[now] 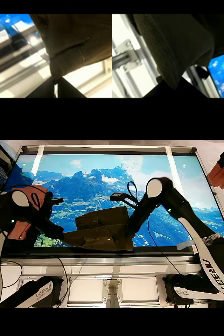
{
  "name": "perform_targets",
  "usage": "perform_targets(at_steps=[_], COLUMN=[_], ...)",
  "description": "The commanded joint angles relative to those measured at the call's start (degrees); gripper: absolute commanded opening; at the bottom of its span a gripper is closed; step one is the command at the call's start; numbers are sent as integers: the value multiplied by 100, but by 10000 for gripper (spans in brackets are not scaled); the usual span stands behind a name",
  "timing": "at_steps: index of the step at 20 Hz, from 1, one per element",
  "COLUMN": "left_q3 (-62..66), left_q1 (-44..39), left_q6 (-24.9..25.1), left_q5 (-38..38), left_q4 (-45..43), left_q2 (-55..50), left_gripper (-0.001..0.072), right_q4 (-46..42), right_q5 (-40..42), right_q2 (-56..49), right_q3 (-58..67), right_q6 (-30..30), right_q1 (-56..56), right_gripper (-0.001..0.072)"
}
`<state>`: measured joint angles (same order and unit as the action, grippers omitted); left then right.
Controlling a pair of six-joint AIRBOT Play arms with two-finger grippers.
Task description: Fold the clothes and pants, and hang the long-sleeved shirts on hangers.
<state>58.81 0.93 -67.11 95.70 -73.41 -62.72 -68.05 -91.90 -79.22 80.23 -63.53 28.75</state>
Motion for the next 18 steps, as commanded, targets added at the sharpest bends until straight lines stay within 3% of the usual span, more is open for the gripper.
perform_targets(at_steps=[1, 4, 6, 10, 15, 18], left_q3=[-223, -227, -234, -234, -234, -234], left_q1=[28, 28, 26, 24, 22, -52], left_q6=[-208, -258, -256, -254, -33, 378], left_q5=[-1196, -2065, -2549, -3237, -3359, -3508], left_q4=[-114, -114, -111, -107, -79, 348], left_q2=[-2, -4, -17, -247, -811, -1134], left_gripper=[24, 25, 24, 25, 25, 25], right_q4=[-372, -704, -916, -1259, -1294, -1252], right_q5=[1976, 3471, 3912, 3963, 3987, 4033], right_q2=[-11, -35, -133, -612, -925, -925], right_q3=[-356, -356, -356, -356, -358, -358], right_q6=[-9, -11, -11, -400, -1064, -1080], right_q1=[-22, -22, -22, -37, -466, -634], right_gripper=[19, 19, 19, 20, 20, 20])
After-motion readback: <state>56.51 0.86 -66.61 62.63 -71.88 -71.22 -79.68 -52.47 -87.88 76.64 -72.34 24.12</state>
